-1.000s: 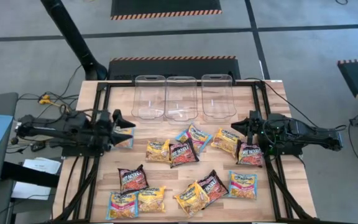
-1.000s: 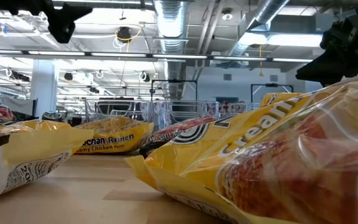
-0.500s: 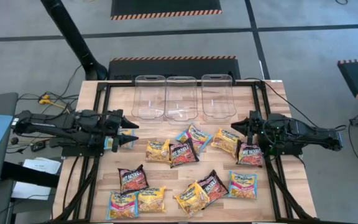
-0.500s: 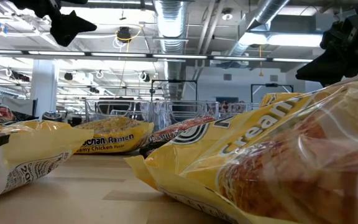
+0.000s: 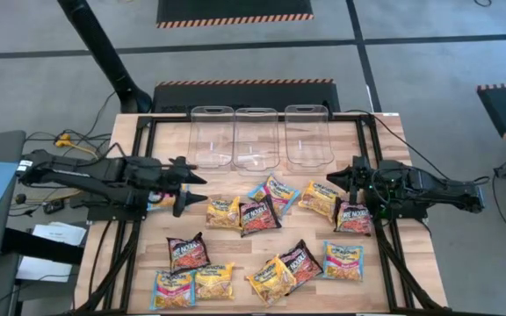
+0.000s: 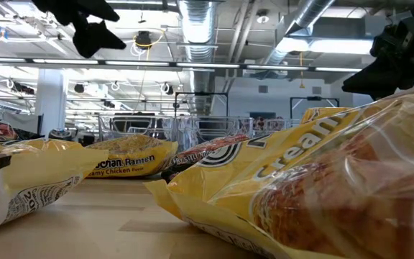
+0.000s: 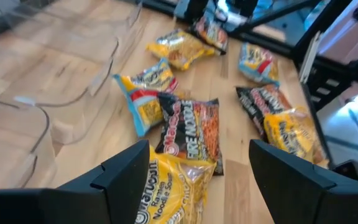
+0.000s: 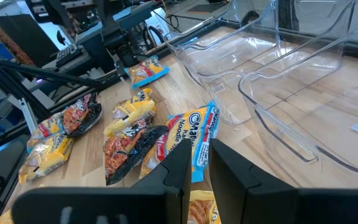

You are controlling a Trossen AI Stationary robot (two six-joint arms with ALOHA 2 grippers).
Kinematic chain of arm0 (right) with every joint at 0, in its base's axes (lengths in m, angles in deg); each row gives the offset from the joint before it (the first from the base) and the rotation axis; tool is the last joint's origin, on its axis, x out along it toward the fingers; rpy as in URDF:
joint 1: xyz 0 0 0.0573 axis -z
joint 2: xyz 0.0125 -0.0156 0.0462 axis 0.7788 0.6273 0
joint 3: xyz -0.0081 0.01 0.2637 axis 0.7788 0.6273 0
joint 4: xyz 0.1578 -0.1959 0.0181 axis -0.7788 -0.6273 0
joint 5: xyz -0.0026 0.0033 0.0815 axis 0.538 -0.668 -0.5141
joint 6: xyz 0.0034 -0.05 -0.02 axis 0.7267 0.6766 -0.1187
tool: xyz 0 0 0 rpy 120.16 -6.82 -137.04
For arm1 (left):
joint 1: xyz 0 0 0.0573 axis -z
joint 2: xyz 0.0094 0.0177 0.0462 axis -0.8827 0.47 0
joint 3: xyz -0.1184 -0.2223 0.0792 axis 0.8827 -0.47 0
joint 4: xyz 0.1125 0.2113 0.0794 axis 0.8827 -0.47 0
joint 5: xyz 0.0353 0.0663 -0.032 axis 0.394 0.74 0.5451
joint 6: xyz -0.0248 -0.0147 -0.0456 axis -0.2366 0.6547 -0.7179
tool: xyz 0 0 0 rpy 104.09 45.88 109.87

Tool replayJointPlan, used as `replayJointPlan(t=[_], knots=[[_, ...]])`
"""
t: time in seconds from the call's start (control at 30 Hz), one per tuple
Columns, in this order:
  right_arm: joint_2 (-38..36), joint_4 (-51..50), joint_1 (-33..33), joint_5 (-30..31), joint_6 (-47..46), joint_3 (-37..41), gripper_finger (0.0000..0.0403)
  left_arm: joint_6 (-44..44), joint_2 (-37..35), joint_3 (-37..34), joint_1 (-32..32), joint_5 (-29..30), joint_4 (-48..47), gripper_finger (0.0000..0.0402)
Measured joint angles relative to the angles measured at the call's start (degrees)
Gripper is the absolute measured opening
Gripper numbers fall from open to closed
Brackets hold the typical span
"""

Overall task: Sort Maruchan noodles
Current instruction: Put the yellow noodle pack in the left transparent bin

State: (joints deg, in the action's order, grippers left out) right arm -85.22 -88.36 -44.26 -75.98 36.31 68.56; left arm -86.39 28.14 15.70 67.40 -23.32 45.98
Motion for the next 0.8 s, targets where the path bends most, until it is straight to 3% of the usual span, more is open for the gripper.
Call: replayJointPlan(t=[0.8], knots=[[0.0, 0.0, 0.0, 0.0, 0.0, 0.0, 0.0082, -3.9, 20.2, 5.8, 0.0, -2.8, 0.0, 0.0264]])
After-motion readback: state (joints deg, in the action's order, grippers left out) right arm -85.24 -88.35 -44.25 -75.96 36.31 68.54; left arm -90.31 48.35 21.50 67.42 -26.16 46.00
